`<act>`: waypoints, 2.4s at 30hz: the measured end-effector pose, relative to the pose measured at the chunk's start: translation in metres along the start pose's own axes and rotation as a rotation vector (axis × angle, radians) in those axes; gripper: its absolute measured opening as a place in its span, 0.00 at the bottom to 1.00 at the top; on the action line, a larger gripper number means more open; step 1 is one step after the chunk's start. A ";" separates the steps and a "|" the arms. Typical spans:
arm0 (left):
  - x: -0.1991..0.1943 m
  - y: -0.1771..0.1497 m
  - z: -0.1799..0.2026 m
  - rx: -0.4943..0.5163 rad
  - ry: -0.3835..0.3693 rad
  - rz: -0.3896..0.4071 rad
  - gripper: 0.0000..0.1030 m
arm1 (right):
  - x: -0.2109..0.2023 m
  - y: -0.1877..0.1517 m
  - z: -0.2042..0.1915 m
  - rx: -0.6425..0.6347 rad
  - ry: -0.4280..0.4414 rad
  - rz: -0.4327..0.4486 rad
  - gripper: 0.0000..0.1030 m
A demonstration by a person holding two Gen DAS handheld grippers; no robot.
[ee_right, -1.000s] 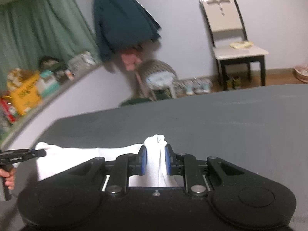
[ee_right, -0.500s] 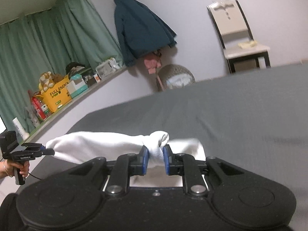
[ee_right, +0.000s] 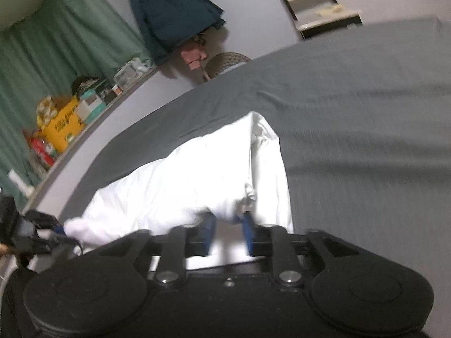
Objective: Fold clothes
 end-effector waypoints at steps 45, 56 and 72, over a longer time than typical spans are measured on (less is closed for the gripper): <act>-0.042 0.010 0.077 0.916 0.352 0.153 0.12 | 0.002 -0.003 0.000 0.292 -0.013 0.151 0.14; -0.025 -0.011 0.093 0.889 0.215 0.089 0.13 | 0.020 -0.005 0.014 0.188 -0.160 0.079 0.13; -0.068 0.045 0.026 0.263 0.266 0.227 0.93 | -0.023 0.003 0.000 0.107 -0.260 0.228 0.26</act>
Point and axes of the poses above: each gripper's, at about its wrist camera, not at the fingertips, and x roughly the way its jaws point, z to its right, y to its top, the point moved 7 cm from there along x, roughly the way its jaws point, and after that the axes turned 12 degrees about y, right-handed, at the moved point
